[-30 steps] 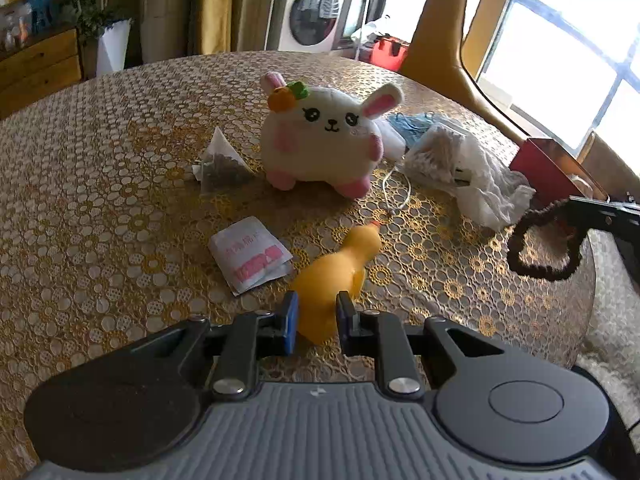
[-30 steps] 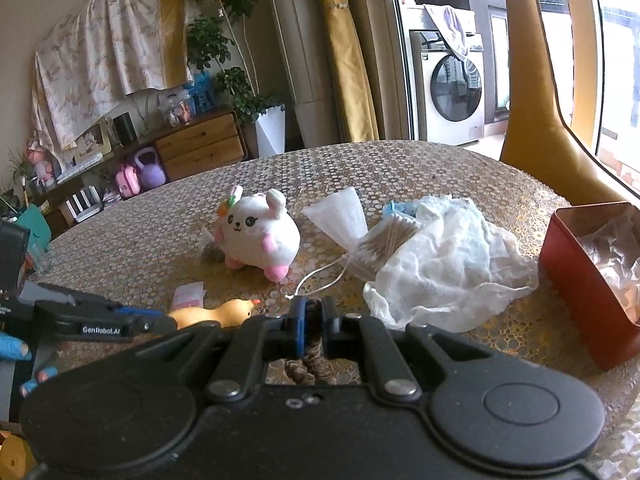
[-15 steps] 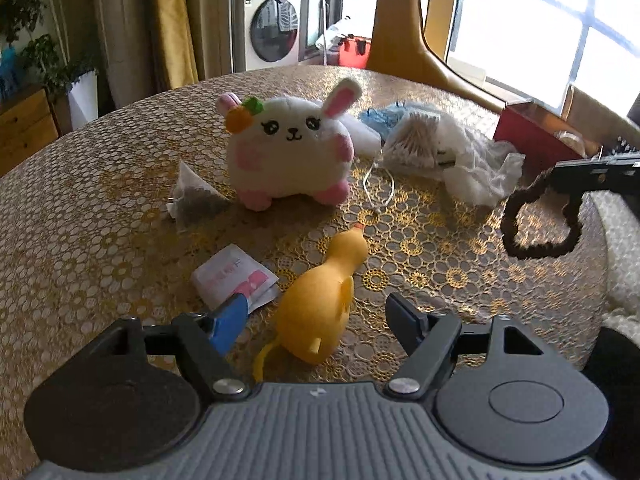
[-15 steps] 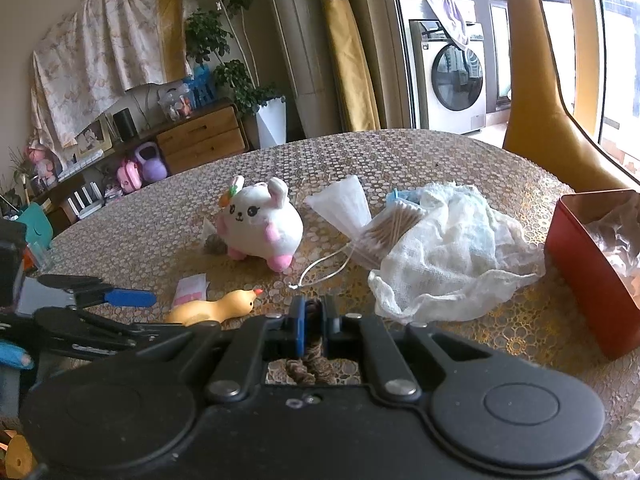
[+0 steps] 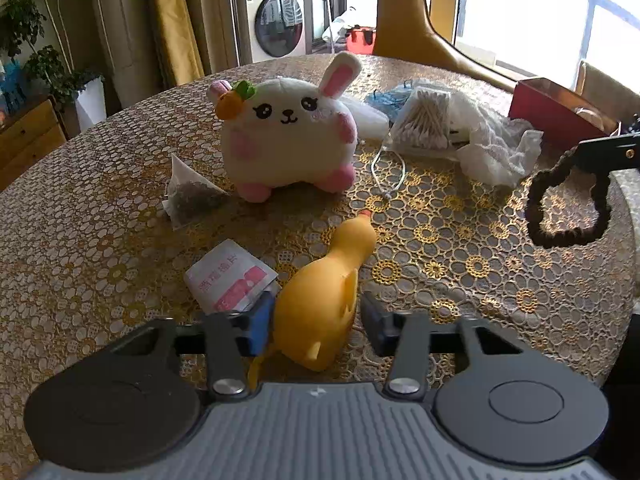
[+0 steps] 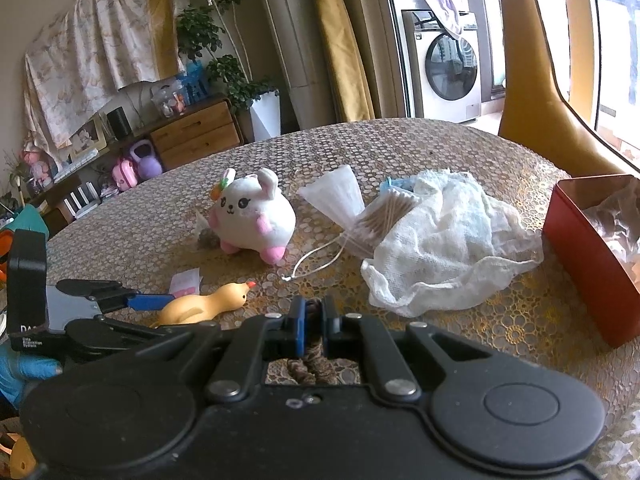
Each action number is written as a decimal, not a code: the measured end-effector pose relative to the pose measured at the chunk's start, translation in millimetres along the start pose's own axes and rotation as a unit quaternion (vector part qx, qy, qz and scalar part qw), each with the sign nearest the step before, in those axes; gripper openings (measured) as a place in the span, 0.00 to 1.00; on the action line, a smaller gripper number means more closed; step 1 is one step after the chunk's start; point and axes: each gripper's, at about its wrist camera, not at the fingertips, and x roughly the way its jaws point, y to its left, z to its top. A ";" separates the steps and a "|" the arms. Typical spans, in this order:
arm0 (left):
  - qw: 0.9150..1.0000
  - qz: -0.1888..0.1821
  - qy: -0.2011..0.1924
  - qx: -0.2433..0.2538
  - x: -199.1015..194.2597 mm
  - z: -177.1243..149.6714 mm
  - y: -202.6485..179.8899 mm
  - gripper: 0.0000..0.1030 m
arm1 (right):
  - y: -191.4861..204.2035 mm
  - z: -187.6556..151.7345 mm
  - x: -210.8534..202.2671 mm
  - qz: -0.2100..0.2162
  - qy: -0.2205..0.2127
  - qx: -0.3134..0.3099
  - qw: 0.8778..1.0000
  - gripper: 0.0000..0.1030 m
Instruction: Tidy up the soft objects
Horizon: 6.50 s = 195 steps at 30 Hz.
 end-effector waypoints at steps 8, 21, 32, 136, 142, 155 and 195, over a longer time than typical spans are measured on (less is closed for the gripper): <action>1.000 0.015 0.004 -0.020 -2.5 4.5 -1.7 0.32 | -4.5 -2.7 -6.5 0.002 -0.004 0.007 1.000 0.07; 0.999 0.007 -0.015 -0.051 -34.6 35.7 -24.9 0.29 | -22.4 -0.2 -41.3 0.007 -0.041 0.028 0.999 0.07; 0.998 -0.041 -0.037 -0.031 -70.9 87.1 -90.3 0.30 | -52.4 12.9 -94.9 -0.001 -0.096 0.044 0.994 0.07; 0.983 -0.171 0.000 0.070 114.2 257.9 -321.4 0.65 | -262.1 29.1 -54.2 -0.155 -0.024 0.084 0.984 0.45; 0.983 -0.169 -0.024 0.065 76.8 254.3 -304.5 0.65 | -241.7 35.2 -72.2 -0.155 -0.040 0.078 0.984 0.53; 0.985 -0.147 -0.072 0.050 -6.4 224.2 -267.1 0.73 | -187.0 35.3 -106.0 -0.142 -0.069 0.056 0.986 0.68; 0.991 -0.074 -0.101 -0.039 -111.1 79.4 -45.9 0.98 | -16.9 25.0 -61.8 -0.050 -0.054 -0.017 0.997 0.93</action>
